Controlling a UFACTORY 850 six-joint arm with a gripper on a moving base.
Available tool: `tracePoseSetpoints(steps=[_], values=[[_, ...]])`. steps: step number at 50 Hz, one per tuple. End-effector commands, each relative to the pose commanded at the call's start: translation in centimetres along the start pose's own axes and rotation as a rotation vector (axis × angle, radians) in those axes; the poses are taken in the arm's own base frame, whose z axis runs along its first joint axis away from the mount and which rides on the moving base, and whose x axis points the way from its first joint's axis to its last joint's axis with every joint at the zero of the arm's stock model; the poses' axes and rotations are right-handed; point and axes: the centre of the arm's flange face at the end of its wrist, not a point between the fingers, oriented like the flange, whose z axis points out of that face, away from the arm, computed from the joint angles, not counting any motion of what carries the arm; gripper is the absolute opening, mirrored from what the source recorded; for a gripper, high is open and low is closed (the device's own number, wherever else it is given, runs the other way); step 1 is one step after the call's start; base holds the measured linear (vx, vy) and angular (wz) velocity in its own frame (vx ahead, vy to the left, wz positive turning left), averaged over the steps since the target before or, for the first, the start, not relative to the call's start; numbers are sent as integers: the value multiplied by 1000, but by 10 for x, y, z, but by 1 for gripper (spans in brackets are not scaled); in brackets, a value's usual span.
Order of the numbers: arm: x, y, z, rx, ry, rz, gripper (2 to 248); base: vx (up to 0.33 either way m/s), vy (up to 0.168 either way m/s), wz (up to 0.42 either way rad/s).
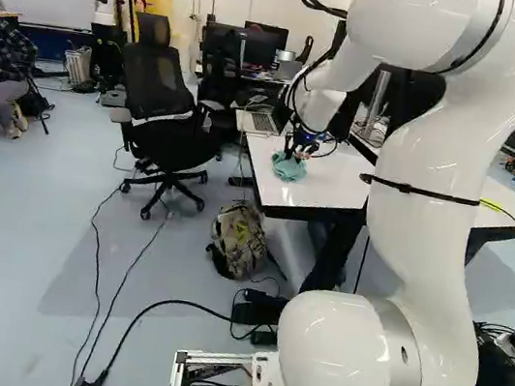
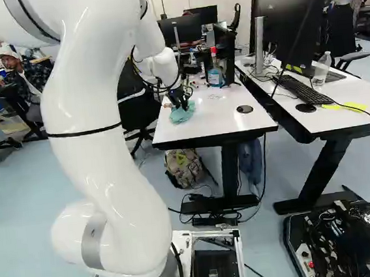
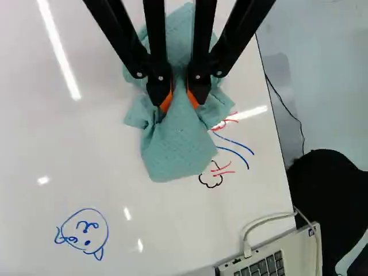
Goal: Clean the table with the green towel
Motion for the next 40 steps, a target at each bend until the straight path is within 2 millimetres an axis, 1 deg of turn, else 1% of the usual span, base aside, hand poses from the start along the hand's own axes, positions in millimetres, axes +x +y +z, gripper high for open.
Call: tracePoseSetpoints(steps=[29,36,40], values=[[32,-43,27,35,27,-52,46,0,0,0],[38,-55,33,44,33,-66,46,0,0,0],[37,-61,33,49,32,-75,46,0,0,0]])
